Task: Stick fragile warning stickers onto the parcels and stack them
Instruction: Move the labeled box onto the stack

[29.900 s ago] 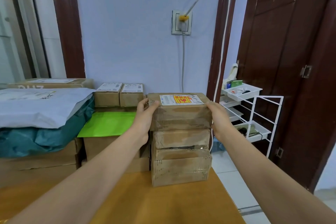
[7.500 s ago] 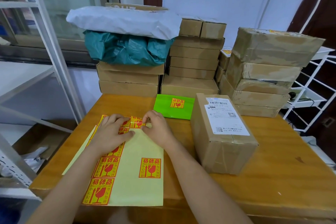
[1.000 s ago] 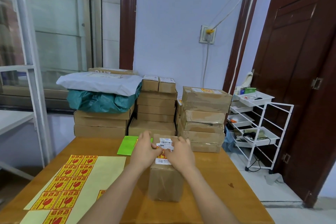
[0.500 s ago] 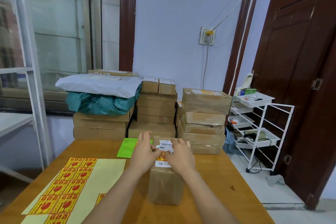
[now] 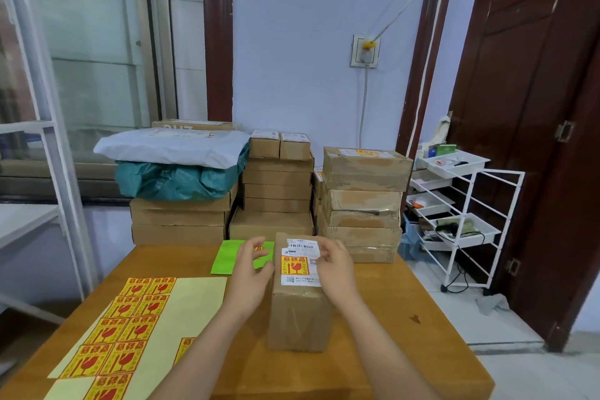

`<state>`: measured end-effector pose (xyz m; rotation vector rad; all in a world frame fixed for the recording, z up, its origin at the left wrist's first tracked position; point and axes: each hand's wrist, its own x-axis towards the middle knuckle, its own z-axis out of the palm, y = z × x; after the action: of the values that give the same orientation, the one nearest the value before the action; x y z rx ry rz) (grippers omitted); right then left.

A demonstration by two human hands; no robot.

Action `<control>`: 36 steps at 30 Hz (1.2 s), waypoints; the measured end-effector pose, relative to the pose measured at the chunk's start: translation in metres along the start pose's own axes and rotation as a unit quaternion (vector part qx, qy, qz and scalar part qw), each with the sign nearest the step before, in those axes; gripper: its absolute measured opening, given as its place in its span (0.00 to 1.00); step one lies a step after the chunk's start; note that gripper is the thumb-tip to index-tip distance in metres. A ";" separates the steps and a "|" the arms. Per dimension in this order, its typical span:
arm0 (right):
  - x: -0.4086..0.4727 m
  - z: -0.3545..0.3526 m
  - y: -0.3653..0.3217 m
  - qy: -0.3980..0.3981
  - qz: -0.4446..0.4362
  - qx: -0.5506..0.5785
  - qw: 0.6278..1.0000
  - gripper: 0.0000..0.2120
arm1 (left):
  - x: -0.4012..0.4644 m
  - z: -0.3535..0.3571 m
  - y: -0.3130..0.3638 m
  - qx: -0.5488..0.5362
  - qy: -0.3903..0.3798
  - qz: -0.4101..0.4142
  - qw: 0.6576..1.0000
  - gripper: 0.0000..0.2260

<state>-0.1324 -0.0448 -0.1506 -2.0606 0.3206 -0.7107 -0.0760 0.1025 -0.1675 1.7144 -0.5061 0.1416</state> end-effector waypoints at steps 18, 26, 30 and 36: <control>-0.032 -0.028 0.024 -0.085 0.006 0.036 0.996 0.22 | -0.043 0.042 -0.004 -0.131 -0.067 -0.092 0.985 0.13; -0.017 -0.092 0.038 -0.178 0.033 -0.024 0.983 0.19 | -0.026 0.057 0.003 0.012 -0.113 -0.003 0.994 0.23; -0.011 -0.109 0.043 -0.198 0.028 -0.043 0.979 0.16 | -0.004 0.056 0.010 0.114 -0.116 0.058 0.985 0.21; -0.003 -0.120 0.045 -0.142 0.013 -0.090 0.986 0.15 | 0.011 0.047 0.008 0.149 -0.212 0.061 0.964 0.28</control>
<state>-0.2047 -0.1498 -0.1381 -2.2898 0.2560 -0.3740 -0.0782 0.0532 -0.1662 2.0185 -0.9457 -0.0694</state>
